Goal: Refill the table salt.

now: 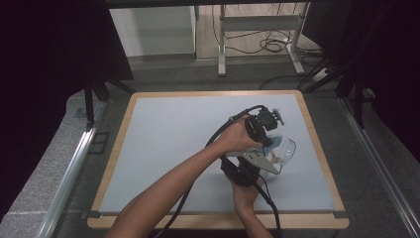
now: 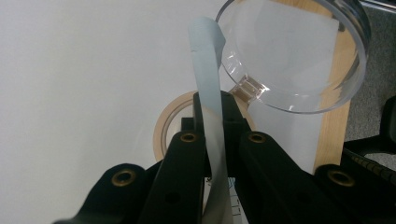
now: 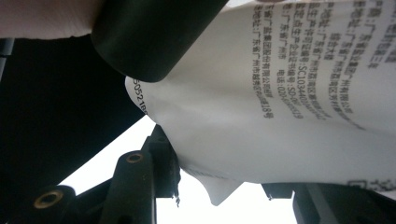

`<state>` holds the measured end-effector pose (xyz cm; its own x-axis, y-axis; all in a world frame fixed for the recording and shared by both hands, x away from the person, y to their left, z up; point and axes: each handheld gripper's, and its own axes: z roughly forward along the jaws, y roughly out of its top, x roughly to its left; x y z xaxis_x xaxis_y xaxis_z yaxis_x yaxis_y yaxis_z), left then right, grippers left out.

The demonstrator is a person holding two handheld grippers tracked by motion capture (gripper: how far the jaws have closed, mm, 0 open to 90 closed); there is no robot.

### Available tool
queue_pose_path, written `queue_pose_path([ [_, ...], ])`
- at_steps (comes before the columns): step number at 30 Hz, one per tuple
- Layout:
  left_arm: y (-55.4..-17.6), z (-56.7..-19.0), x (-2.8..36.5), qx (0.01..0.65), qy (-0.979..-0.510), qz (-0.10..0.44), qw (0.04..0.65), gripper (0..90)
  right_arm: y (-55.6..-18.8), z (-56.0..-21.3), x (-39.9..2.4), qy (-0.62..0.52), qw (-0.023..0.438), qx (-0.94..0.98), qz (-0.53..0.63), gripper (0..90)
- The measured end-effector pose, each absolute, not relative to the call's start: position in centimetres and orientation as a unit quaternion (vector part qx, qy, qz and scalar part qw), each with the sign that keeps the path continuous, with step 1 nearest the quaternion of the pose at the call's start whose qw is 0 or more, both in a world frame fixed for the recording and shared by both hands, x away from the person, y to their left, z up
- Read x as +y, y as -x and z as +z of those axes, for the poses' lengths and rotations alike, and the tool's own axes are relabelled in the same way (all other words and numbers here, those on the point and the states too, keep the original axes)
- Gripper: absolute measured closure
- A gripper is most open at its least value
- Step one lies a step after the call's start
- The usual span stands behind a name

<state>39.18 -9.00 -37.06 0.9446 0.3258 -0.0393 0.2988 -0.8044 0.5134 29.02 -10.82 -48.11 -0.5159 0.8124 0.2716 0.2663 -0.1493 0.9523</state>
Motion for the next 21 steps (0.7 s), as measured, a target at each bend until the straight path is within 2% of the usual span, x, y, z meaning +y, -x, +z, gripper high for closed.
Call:
queue_pose_path([
  [21, -39.36, -36.97, -8.99, 0.167, -0.95, 0.024, 0.264, 90.0, -28.96, -48.07, -10.75, -0.435, 0.232, 0.611, 0.619, 56.8],
])
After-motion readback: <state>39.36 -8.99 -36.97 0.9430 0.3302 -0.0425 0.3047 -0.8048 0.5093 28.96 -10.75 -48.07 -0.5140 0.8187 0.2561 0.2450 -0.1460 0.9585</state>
